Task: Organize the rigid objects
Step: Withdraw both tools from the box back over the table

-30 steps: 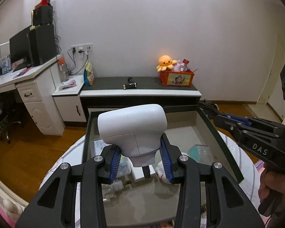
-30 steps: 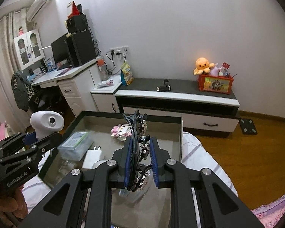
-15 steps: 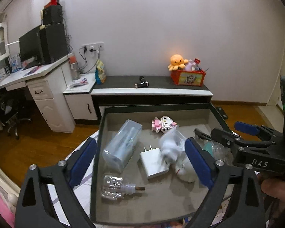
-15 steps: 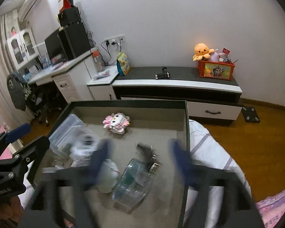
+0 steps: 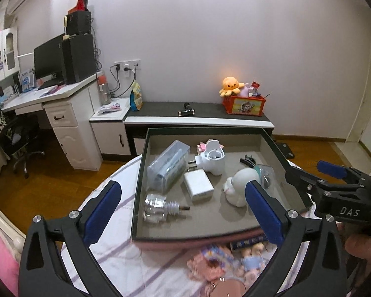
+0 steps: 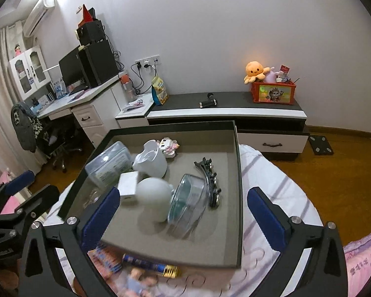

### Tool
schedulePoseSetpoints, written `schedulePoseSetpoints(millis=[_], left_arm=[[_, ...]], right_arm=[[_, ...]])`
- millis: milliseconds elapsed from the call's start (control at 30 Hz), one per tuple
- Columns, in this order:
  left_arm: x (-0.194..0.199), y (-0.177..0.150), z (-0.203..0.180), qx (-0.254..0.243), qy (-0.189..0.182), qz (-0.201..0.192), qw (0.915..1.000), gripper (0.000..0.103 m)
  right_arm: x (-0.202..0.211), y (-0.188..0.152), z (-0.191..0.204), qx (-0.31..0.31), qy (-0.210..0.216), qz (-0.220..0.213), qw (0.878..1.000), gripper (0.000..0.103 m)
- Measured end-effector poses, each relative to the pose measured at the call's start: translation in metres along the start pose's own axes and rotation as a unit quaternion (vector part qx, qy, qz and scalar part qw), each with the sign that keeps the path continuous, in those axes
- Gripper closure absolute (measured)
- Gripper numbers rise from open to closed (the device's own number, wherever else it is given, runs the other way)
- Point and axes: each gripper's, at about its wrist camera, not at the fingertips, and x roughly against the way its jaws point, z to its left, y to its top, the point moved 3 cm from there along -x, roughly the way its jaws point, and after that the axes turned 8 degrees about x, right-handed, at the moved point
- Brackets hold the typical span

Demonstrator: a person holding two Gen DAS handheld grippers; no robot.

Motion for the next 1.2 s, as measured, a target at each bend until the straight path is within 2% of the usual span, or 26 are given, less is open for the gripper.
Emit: schedulePoseSetpoints(millis=[700, 1200], left_arm=[[0.091, -0.039, 0.004, 0.015, 0.002, -0.024, 0.9996, 0.0], [0.131, -0.073, 0.008, 0.029, 0.001, -0.024, 0.9993, 0.0]], right_arm=[[0.101, -0.053, 0.028, -0.002, -0.006, -0.041, 0.999, 0.0], [0.148, -0.094, 0.041, -0.012, -0.014, -0.054, 0.998, 0.0]])
